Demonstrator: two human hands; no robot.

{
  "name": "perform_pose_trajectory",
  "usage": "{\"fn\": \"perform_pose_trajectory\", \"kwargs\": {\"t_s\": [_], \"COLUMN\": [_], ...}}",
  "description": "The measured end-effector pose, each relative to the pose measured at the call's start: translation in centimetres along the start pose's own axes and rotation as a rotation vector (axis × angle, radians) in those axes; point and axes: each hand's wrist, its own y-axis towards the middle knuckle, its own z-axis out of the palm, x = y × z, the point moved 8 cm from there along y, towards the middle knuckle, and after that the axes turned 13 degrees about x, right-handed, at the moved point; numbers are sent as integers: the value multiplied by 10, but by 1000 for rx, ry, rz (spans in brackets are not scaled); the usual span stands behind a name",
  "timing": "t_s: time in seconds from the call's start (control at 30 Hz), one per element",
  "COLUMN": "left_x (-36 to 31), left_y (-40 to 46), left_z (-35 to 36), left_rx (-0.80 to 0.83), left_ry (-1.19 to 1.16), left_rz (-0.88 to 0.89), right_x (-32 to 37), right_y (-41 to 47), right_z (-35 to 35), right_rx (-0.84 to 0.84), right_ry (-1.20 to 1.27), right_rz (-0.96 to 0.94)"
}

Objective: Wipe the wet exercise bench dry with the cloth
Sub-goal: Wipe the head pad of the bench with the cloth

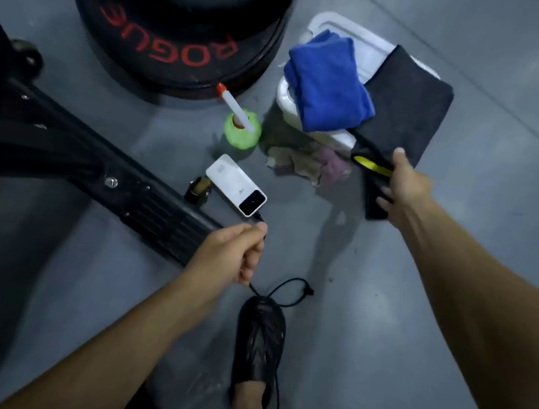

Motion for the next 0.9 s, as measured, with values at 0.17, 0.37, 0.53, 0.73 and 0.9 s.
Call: {"fn": "perform_pose_trajectory", "kwargs": {"t_s": [0.17, 0.37, 0.53, 0.73, 0.9], "left_x": [13, 25, 9, -31, -75], "left_y": [2, -33, -86, -158, -228], "left_z": [-8, -6, -8, -17, -51], "left_rx": [0, 18, 2, -47, -244], "left_ry": [28, 53, -13, -96, -19], "left_rz": [-8, -64, -28, 89, 311], "right_x": [9, 34, 67, 82, 88], "right_y": [23, -7, -81, -225, -368], "right_z": [-6, -14, -16, 14, 72], "right_rx": [-94, -109, -63, 185, 642], "right_ry": [48, 113, -32, -298, -448], "right_rz": [-25, -239, -443, -618, -737]}}
